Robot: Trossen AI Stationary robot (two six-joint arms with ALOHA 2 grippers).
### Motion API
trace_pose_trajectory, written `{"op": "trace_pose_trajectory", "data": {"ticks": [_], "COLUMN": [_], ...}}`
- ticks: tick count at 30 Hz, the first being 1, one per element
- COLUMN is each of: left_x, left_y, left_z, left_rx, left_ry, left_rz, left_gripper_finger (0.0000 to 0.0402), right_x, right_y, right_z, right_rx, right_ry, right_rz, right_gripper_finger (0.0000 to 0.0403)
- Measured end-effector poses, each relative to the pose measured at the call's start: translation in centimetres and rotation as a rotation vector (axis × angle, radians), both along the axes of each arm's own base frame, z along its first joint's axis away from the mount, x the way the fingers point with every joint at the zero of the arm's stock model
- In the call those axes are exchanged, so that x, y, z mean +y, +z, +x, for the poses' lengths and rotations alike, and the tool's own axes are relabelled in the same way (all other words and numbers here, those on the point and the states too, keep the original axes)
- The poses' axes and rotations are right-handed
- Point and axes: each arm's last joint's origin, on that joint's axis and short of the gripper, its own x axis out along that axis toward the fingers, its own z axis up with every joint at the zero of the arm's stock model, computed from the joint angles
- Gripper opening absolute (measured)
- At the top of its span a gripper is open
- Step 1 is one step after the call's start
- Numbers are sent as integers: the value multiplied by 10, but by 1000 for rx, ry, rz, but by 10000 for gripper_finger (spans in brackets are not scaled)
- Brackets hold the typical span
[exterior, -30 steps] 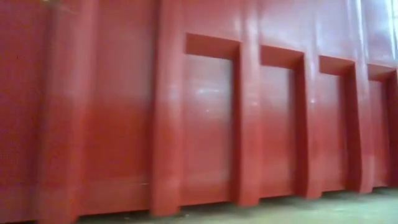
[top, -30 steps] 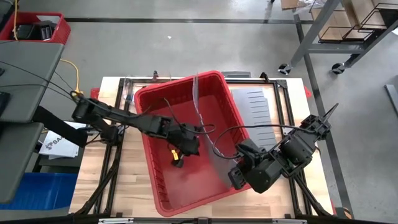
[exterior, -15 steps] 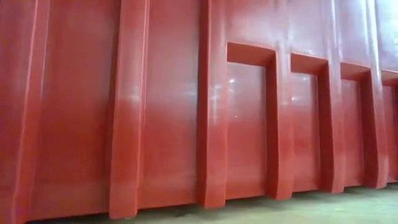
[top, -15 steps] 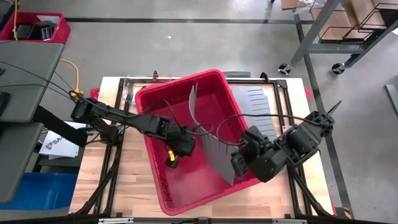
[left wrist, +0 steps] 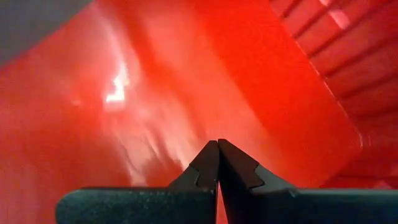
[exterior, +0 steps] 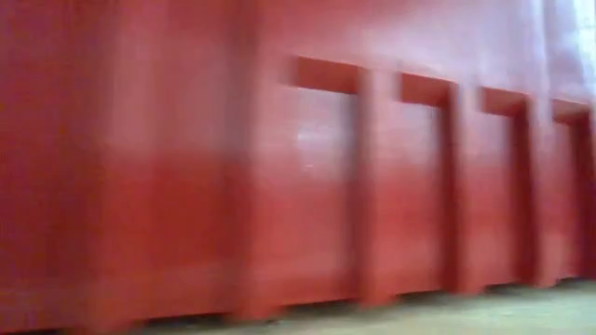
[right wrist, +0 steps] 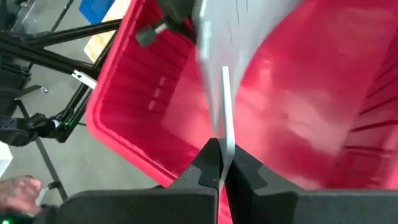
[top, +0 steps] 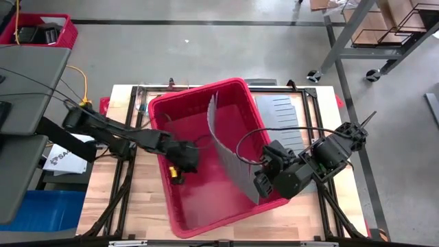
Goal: Sort blocks
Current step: Assemble the bin divider into the red bin
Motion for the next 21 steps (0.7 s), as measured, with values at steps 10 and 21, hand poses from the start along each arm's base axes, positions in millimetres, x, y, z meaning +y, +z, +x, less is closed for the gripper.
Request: {"op": "trace_pose_trajectory", "data": {"ticks": [10, 21], "left_x": [10, 9], "left_y": [11, 7], "left_z": [-30, -33], "left_rx": [-92, -34], "left_ry": [119, 139], "left_rz": [17, 17], "left_gripper_finger": [0, 0], "right_x": [3, 8], "right_y": [-1, -16], "right_z": [-1, 6], "right_rx": [40, 106], "right_ry": [6, 57], "right_rz": [89, 55], "right_gripper_finger": [0, 0]}}
